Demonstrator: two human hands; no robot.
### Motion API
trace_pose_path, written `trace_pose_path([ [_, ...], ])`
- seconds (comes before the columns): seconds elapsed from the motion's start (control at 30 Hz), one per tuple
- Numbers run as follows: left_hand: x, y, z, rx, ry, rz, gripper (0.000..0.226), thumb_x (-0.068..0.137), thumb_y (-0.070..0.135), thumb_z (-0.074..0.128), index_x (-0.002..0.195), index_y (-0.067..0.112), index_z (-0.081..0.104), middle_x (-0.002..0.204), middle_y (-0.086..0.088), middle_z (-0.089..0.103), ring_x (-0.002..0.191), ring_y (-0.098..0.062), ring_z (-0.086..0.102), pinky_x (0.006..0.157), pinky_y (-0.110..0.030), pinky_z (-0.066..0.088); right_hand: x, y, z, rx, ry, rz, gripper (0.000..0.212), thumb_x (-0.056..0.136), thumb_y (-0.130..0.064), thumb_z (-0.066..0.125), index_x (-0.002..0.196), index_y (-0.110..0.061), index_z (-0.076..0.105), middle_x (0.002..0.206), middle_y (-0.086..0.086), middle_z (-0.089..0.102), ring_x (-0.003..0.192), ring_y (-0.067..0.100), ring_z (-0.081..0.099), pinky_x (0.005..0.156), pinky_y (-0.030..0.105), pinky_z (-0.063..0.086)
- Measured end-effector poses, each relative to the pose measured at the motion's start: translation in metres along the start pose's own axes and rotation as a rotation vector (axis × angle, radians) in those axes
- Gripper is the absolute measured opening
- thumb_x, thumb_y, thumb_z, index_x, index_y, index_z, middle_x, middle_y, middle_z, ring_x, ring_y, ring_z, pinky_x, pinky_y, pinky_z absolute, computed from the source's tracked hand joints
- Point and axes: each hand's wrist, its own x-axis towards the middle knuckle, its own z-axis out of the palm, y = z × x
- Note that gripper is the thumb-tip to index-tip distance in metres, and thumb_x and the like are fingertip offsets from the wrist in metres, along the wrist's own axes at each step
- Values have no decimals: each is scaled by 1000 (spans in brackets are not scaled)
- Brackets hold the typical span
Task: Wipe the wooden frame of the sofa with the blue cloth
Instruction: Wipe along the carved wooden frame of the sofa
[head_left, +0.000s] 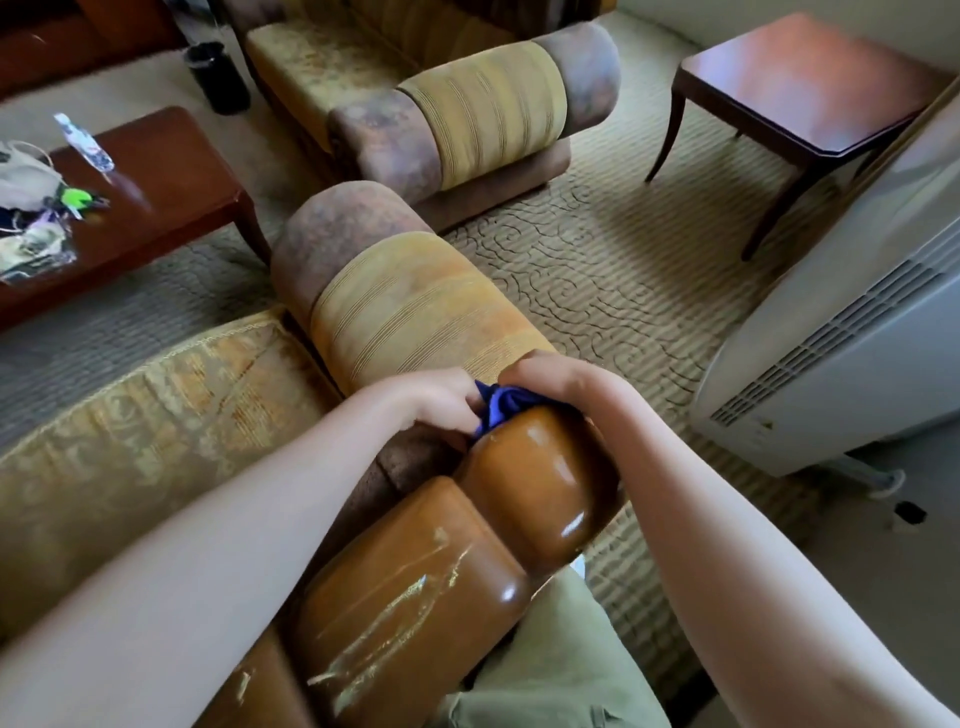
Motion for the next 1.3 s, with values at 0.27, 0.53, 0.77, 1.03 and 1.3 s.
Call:
trace_pose_path([
  [0.27,98,28,10,222,-227,-184,29,86,3,54,59,12,50,48,2,56,32,-1,50,38,-13,40,40,61,-29,132,-100,59,29,89,-15,55,61,-18,50,64,-7,49,56,3,44,37,6,32],
  [0.53,157,23,50,562,-417,-178,24,93,3,45,108,-9,59,107,-23,63,79,-30,50,66,-37,36,109,121,5,159,-318,117,33,96,-18,39,104,3,63,105,15,60,90,23,51,69,24,41],
  [0.77,180,5,64,342,-478,-184,12,90,5,41,94,4,53,97,-16,59,84,-26,49,73,-36,37,129,150,24,231,-320,193,19,96,-27,39,88,-21,55,110,4,52,102,17,44,89,28,32],
  [1.03,166,12,50,-61,-348,-404,23,86,-6,36,76,5,54,70,-11,50,52,-14,49,45,-20,37,106,126,15,276,-351,126,23,80,-41,56,92,-24,66,117,10,64,100,20,58,89,30,45],
  [1.3,96,41,18,-392,-130,-322,16,87,-1,36,80,7,48,69,-9,52,57,-16,49,56,-26,42,32,80,-22,433,-195,41,26,88,-32,56,75,-11,63,69,2,68,67,15,60,64,21,51],
])
